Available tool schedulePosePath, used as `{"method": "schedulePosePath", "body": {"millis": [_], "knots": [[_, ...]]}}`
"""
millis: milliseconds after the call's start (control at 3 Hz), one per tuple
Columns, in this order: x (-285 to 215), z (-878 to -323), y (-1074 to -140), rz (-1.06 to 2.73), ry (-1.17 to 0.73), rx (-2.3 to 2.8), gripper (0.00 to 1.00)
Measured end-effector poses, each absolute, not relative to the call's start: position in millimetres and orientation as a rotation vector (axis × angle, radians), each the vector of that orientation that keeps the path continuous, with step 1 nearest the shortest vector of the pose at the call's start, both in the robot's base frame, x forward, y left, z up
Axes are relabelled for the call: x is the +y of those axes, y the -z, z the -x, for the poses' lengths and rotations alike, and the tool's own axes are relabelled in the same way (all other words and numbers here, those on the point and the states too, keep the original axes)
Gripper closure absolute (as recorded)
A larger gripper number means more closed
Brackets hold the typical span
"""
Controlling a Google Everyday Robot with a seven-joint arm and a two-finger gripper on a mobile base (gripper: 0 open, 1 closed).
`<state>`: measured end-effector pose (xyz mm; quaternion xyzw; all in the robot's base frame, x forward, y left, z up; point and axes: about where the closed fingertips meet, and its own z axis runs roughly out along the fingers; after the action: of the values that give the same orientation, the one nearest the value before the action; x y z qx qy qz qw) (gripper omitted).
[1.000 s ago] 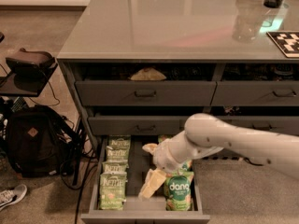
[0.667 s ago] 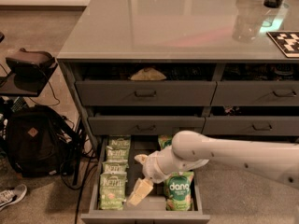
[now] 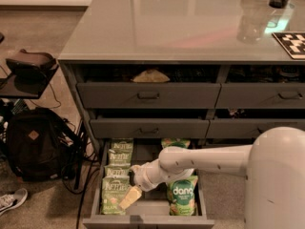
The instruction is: Pick green jalapeno chip bag from bottom drawer and place on counter
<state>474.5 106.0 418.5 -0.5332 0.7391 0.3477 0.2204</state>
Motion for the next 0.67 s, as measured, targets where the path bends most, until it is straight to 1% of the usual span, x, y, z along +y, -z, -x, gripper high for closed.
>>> {"method": "schedulePosePath", "body": {"millis": [333,667], "knots": [[113.6,-486.5,-392.4,1.384,-1.025,2.05,0.0],[117.9,-484.8,-388.9,1.379,-1.019,2.061,0.0]]}}
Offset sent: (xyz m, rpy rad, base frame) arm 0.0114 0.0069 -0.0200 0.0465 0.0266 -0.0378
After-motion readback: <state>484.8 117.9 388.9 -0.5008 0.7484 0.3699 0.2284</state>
